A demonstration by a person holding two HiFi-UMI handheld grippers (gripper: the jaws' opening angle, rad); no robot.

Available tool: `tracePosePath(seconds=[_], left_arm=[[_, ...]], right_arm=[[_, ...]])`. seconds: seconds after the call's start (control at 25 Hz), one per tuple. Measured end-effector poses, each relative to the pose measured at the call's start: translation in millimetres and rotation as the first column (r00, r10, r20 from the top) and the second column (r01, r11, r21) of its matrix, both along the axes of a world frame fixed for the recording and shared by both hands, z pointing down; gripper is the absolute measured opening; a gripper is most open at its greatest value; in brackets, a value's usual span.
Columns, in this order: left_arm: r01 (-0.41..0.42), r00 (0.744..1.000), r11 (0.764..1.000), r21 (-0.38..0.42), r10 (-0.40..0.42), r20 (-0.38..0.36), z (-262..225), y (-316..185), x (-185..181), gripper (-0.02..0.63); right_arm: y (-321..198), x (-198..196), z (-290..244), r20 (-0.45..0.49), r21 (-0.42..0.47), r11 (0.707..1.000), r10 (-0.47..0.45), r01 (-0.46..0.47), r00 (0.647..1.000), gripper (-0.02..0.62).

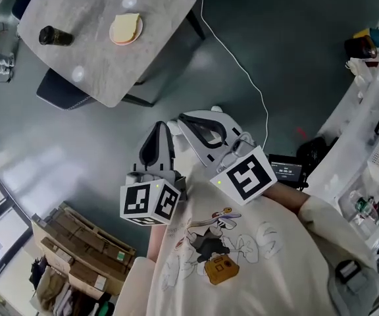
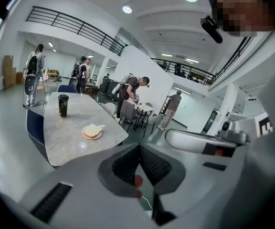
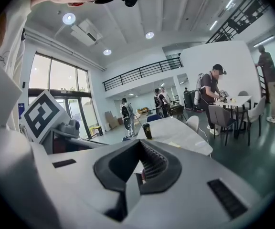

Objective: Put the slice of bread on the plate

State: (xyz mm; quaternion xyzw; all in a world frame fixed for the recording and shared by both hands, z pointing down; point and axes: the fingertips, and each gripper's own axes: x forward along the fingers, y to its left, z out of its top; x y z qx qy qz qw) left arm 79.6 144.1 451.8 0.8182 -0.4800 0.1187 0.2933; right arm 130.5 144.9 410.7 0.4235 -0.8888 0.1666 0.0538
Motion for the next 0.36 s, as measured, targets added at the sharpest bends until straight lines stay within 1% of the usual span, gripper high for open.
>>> tracePosePath(seconds=[0.16, 0.36], left_arm=[[-0.017, 1.000, 1.000, 0.005, 0.017, 0.015, 0.3, 2.6, 9.2, 0.011], [-0.006, 1.000, 1.000, 0.000, 0.006, 0.005, 1.2, -0.3, 9.7, 0.011]], right_arm=[[3.0, 5.4, 3.4, 0.006, -0.007, 1.000, 0.000, 0.000, 1.000, 0.006], [-2.8, 10.5, 1.8, 0.011, 0.006, 1.000, 0.012, -0.012, 1.000, 0.006]])
